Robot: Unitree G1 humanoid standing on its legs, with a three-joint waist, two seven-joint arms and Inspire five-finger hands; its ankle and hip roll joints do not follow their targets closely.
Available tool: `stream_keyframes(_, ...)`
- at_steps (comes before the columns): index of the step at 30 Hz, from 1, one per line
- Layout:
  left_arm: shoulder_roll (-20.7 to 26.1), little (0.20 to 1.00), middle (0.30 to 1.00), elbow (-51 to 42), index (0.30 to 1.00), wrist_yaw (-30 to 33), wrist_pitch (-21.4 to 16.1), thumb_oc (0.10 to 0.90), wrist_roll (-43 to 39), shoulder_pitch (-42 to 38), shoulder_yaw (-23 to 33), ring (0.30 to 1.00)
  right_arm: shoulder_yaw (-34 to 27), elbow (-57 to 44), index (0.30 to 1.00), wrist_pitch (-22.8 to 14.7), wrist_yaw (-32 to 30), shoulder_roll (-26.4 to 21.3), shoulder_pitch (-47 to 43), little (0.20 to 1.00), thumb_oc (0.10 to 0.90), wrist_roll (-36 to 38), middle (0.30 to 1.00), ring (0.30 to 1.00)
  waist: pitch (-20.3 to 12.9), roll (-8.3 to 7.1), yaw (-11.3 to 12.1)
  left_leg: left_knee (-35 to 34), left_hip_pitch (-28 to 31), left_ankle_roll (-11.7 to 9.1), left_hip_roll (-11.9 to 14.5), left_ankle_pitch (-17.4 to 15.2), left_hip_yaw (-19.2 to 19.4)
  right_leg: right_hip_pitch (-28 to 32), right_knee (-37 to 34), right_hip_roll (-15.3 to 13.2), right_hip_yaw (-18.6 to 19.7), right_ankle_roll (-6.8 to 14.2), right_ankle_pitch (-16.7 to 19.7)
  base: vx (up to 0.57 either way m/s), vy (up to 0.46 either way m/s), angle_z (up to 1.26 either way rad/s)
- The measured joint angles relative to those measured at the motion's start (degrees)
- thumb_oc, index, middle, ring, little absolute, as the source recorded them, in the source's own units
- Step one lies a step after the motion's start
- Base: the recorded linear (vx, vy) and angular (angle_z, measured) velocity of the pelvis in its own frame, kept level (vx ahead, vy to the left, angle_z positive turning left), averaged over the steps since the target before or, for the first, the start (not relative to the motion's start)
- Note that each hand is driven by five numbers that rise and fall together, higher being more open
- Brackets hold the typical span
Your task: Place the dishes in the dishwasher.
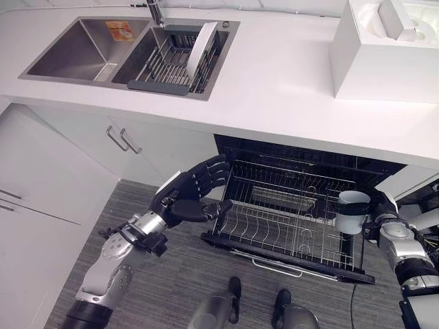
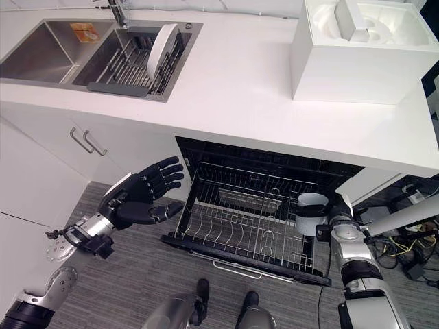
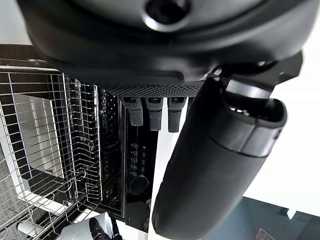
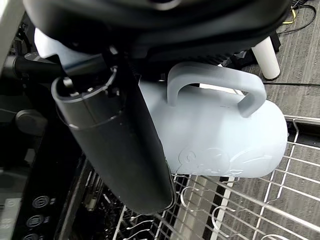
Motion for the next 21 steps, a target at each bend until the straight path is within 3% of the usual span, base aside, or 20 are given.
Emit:
stream_keyframes(16, -0.9, 0.900, 0.900, 0.0, 0.900, -0.2, 0.0, 0.800, 0.1, -0.5, 0.0, 0.900, 3.8, -9.0, 0.900, 1.7, 6.2, 2.7, 0.0, 0.900, 0.800, 0.6, 0.900, 0.900, 0.1, -1.04, 0.1, 0.4, -0.1, 0.1, 0.0, -0.1, 0.1, 0.0, 0.3, -0.1, 0.0, 0.0, 0.0, 0.00, 0.000, 0.00)
stream_keyframes(17, -1.0, 0.900, 0.900, 0.0, 0.900, -0.2, 0.0, 0.800, 0.1, -0.5, 0.0, 0.900, 3.8, -9.0, 0.300, 1.7, 6.2, 2.7, 0.0, 0.300, 0.400, 0.5, 0.300, 0.300, 0.1, -1.07, 0.1, 0.4, -0.1, 0.1, 0.0, -0.1, 0.1, 0.0, 0.3, -0.1, 0.0, 0.0, 0.0, 0.00, 0.000, 0.00)
stream_keyframes(19, -1.0, 0.900, 0.900, 0.0, 0.900, -0.2, 0.0, 0.800, 0.1, -0.5, 0.0, 0.900, 3.9, -9.0, 0.300, 1.7, 6.8, 2.8, 0.0, 0.300, 0.400, 0.2, 0.300, 0.300, 0.1, -1.09, 0.1, 0.4, -0.1, 0.1, 0.0, -0.1, 0.1, 0.0, 0.3, -0.1, 0.0, 0.0, 0.0, 0.00, 0.000, 0.00)
stream_keyframes(20, -1.1, 0.900, 0.900, 0.0, 0.900, -0.2, 0.0, 0.800, 0.1, -0.5, 0.0, 0.900, 4.0, -9.1, 0.342, 1.7, 6.8, 2.8, 0.1, 0.342, 0.428, 0.2, 0.342, 0.342, 0.1, -1.09, 0.1, 0.4, -0.1, 0.1, 0.0, -0.1, 0.1, 0.0, 0.3, -0.1, 0.0, 0.0, 0.0, 0.00, 0.000, 0.00)
stream_keyframes(21, -1.2, 0.900, 0.900, 0.0, 0.900, -0.2, 0.0, 0.800, 0.1, -0.5, 0.0, 0.900, 4.0, -9.2, 0.900, 1.8, 6.8, 2.9, 0.2, 0.900, 0.800, 0.2, 0.900, 0.900, 0.1, -1.10, 0.1, 0.4, -0.1, 0.1, 0.0, -0.1, 0.1, 0.0, 0.3, -0.1, 0.0, 0.0, 0.0, 0.00, 0.000, 0.00)
